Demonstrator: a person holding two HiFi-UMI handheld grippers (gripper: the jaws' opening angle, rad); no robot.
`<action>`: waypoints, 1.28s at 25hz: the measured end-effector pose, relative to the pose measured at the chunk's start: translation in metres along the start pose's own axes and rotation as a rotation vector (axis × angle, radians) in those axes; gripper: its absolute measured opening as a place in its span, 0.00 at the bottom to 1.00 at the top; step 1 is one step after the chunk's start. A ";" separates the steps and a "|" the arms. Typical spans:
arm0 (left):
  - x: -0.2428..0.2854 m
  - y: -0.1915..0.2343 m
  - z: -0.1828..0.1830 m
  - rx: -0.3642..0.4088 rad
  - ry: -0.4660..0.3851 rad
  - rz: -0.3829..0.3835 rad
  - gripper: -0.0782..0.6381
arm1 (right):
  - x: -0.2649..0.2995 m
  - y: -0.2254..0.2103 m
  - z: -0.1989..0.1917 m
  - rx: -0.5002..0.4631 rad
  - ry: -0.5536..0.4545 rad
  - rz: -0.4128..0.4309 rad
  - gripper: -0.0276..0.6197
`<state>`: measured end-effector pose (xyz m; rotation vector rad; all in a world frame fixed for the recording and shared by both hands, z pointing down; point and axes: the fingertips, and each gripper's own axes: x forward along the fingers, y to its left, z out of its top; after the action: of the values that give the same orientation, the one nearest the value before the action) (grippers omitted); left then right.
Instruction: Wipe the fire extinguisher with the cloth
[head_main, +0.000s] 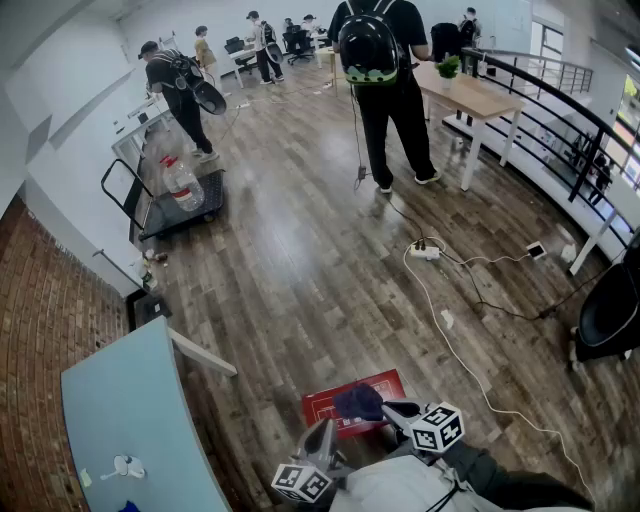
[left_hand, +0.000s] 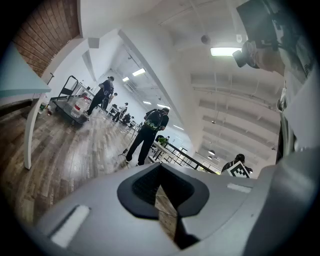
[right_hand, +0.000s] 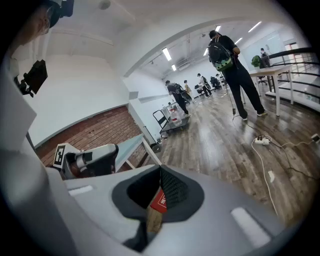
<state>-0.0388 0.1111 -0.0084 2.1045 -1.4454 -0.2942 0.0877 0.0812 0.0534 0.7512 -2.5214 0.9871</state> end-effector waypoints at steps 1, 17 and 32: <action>0.003 -0.002 -0.001 -0.004 -0.006 0.006 0.11 | -0.003 -0.005 0.002 0.004 0.002 0.003 0.05; 0.031 -0.023 -0.010 0.006 -0.032 0.020 0.11 | -0.023 -0.034 0.009 -0.006 -0.007 0.060 0.05; 0.028 -0.001 -0.007 -0.041 0.032 -0.024 0.11 | -0.027 -0.056 0.013 -0.138 -0.042 -0.084 0.05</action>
<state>-0.0237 0.0882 0.0004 2.0857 -1.3854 -0.2950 0.1406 0.0471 0.0607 0.8370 -2.5399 0.7688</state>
